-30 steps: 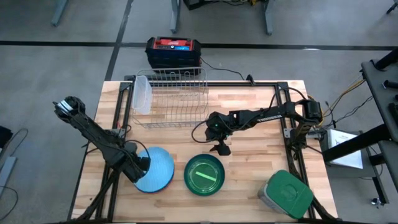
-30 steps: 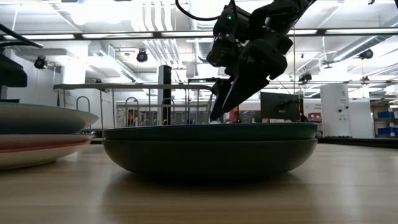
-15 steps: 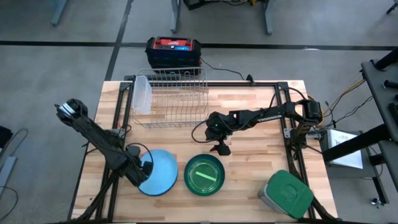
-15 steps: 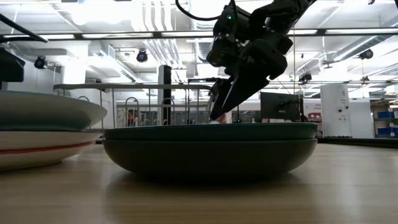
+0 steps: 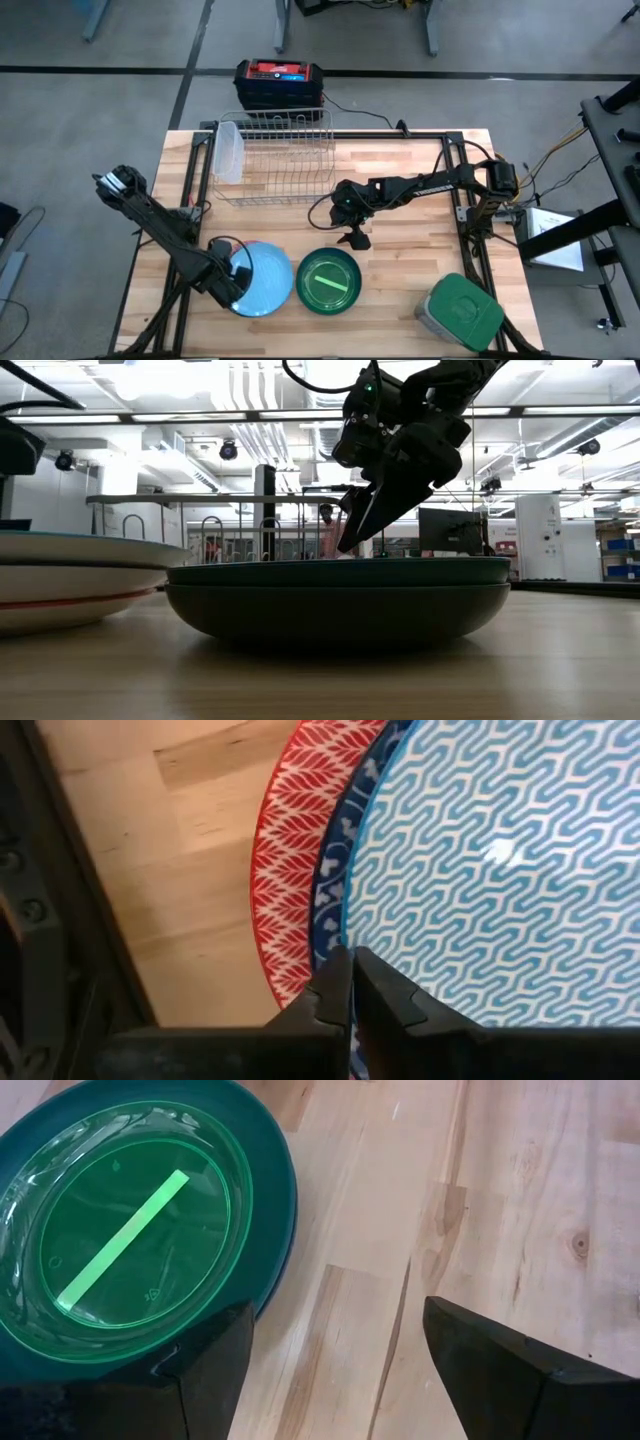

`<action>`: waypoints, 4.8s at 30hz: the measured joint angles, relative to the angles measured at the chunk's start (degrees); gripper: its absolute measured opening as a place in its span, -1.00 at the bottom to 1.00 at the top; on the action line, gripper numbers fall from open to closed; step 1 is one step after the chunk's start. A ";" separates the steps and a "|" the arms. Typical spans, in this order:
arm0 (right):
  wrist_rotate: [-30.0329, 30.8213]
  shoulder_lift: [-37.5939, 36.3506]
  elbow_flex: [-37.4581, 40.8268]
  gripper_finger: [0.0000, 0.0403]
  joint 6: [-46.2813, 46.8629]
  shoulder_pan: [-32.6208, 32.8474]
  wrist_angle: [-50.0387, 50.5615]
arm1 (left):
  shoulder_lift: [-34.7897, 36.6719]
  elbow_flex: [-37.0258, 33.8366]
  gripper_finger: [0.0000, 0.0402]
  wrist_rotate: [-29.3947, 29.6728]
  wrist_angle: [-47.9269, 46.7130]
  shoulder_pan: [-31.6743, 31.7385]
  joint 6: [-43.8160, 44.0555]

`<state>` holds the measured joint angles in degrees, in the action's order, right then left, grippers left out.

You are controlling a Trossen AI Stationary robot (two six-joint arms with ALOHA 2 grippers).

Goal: Sort dishes
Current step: Put the light blue patterned plate into the dish rack

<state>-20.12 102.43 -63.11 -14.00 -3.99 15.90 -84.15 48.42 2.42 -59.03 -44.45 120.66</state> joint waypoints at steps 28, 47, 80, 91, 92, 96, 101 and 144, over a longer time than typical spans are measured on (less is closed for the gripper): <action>-1.42 0.00 0.00 0.38 0.00 0.09 -0.35 | -2.84 0.06 -0.54 -2.54 -8.59 0.00 4.04; -1.44 0.00 0.00 0.38 -0.02 0.10 -0.33 | -2.17 -3.39 -0.64 -1.41 -1.04 0.04 -1.68; -1.42 0.00 0.02 0.36 -0.14 0.11 -0.82 | -2.26 -3.45 -1.00 0.19 2.06 0.00 -1.22; -0.56 0.00 -0.75 0.25 -8.05 6.25 -19.10 | -2.43 -3.50 -1.00 3.04 3.06 0.07 -1.60; 0.38 -0.01 -1.13 0.24 -9.37 7.23 -20.70 | -2.50 -3.50 -1.00 3.19 3.04 0.07 -1.64; 7.08 0.00 -3.04 0.24 -15.59 10.68 -24.19 | -2.88 -3.45 -1.00 3.77 3.04 0.07 -1.68; 8.17 -0.02 -4.97 0.26 -17.59 12.00 -24.52 | -2.88 -3.45 -1.00 3.90 3.04 0.07 -1.68; 9.75 27.17 -33.53 0.21 -22.44 14.23 -16.59 | -2.94 -3.27 -1.00 7.61 4.77 0.38 -3.13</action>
<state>-10.37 129.60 -96.64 -36.43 10.24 -0.69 -87.09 45.15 10.03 -54.26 -44.06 117.53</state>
